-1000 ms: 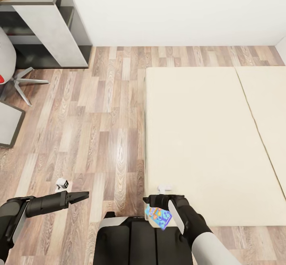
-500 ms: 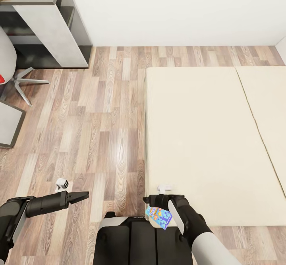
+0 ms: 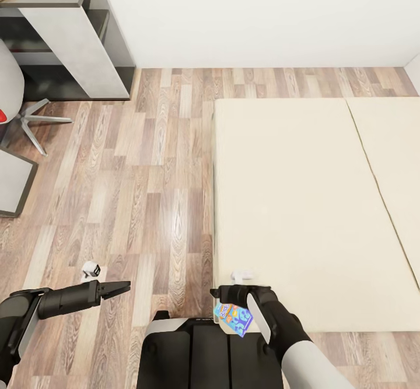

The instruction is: Put all the toys in the child's room - the three board games (two on the bed and one on the table), the two jigsaw puzzles on the table, and the tennis ball on the table - inside the toy box on the table in the child's room.

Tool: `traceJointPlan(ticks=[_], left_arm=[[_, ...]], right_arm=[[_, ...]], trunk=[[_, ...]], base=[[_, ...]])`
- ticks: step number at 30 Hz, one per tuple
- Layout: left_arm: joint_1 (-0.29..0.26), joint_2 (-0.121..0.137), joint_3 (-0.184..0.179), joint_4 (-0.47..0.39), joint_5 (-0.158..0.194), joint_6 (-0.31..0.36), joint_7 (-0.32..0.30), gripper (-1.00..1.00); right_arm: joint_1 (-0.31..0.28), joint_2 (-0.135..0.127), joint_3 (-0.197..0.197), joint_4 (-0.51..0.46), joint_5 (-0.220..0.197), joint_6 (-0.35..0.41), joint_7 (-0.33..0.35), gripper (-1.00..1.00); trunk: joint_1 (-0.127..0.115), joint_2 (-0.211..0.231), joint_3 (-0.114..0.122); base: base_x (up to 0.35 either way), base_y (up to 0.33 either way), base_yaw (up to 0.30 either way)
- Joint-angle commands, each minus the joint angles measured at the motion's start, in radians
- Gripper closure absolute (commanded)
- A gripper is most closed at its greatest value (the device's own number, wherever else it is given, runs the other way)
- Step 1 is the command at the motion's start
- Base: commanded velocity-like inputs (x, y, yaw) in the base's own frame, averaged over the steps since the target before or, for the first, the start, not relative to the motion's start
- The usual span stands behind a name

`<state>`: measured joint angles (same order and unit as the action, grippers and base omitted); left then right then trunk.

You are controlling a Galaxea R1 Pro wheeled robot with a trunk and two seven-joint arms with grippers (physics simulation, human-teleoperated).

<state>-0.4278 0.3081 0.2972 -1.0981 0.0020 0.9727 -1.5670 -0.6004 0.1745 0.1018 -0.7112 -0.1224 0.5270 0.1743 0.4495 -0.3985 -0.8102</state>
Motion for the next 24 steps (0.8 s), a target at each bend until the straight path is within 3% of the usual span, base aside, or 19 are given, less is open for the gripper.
traceJointPlan(ticks=[1, 5, 10, 13, 19, 24], left_arm=[[0.0, 0.0, 0.0, 0.0, 0.0, 0.011, -0.004, -1.0], [0.0, 0.001, 0.0, 0.0, 0.0, 0.011, -0.004, -1.0], [0.0, 0.002, 0.0, 0.0, 0.0, 0.011, -0.004, -1.0], [0.0, 0.002, 0.0, 0.0, 0.0, 0.011, -0.004, -1.0], [0.0, 0.002, 0.0, 0.0, 0.001, 0.011, -0.004, -1.0], [0.0, 0.002, 0.0, 0.0, 0.001, 0.011, -0.004, -1.0]], right_arm=[[0.0, 0.0, 0.0, -0.004, -0.009, 0.005, -0.002, -1.0], [-0.002, 0.0, 0.0, -0.033, -0.009, 0.009, -0.002, -1.0], [0.004, 0.0, -0.001, -0.15, -0.01, 0.042, -0.002, -1.0], [0.029, 0.0, -0.009, -0.221, -0.01, 0.087, -0.002, -1.0], [0.095, 0.0, -0.06, -0.375, -0.009, 0.168, -0.001, -1.0], [0.151, -0.02, -0.078, -0.455, -0.009, 0.218, 0.001, -1.0]], trunk=[[0.001, -0.001, -0.001], [0.001, -0.001, -0.001], [0.001, -0.001, -0.001], [0.001, -0.001, -0.001], [0.001, -0.001, -0.001], [0.001, -0.001, -0.001]], base=[[0.0, 0.0, 0.0], [0.0, 0.0, 0.0], [0.0, 0.0, 0.0], [0.0, 0.0, 0.0], [0.0, 0.0, 0.0], [0.0, 0.0, 0.0]])
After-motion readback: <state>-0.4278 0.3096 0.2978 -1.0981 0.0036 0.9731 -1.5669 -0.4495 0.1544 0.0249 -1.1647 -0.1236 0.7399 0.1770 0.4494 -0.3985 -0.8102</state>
